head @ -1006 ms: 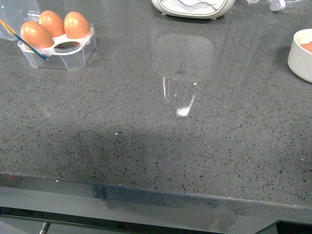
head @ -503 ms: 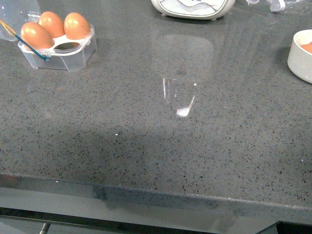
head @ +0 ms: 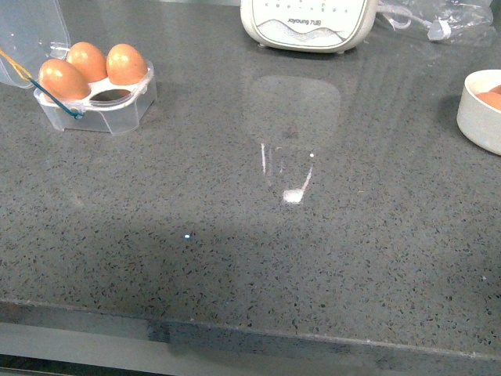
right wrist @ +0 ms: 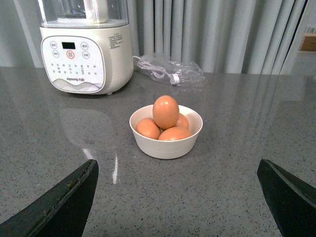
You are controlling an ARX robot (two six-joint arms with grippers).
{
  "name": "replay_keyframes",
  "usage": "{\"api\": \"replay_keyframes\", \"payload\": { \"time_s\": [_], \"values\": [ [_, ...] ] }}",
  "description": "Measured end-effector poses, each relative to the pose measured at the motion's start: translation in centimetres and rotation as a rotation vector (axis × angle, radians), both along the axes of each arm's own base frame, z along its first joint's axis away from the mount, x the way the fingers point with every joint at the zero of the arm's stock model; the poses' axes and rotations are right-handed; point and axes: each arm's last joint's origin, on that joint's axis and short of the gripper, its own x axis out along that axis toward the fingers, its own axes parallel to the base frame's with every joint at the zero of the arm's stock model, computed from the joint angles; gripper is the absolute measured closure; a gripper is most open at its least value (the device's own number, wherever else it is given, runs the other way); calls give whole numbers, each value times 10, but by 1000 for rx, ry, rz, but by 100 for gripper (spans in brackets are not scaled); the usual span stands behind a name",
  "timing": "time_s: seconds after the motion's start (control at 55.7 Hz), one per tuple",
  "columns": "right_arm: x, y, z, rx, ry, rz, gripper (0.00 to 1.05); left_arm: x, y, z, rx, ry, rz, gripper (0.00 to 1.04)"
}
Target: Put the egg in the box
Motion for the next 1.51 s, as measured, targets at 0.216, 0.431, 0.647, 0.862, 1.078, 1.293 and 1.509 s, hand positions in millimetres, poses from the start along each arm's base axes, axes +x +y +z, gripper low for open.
{"api": "replay_keyframes", "payload": {
  "time_s": [0.216,0.431,0.647,0.862,1.078,1.293,1.509],
  "values": [
    [0,0,0,0,0,0,7,0,0,0,0,0,0,7],
    [0,0,0,0,0,0,7,0,0,0,0,0,0,7],
    [2,1,2,-7,-10,-140,7,0,0,0,0,0,0,7],
    [20,1,14,4,-48,-390,7,0,0,0,0,0,0,7],
    [48,-10,31,9,-95,-347,7,0,0,0,0,0,-1,7],
    [103,-28,44,52,3,-251,7,0,0,0,0,0,0,7],
    [163,-35,54,68,107,-165,7,0,0,0,0,0,0,7]
  ]
}}
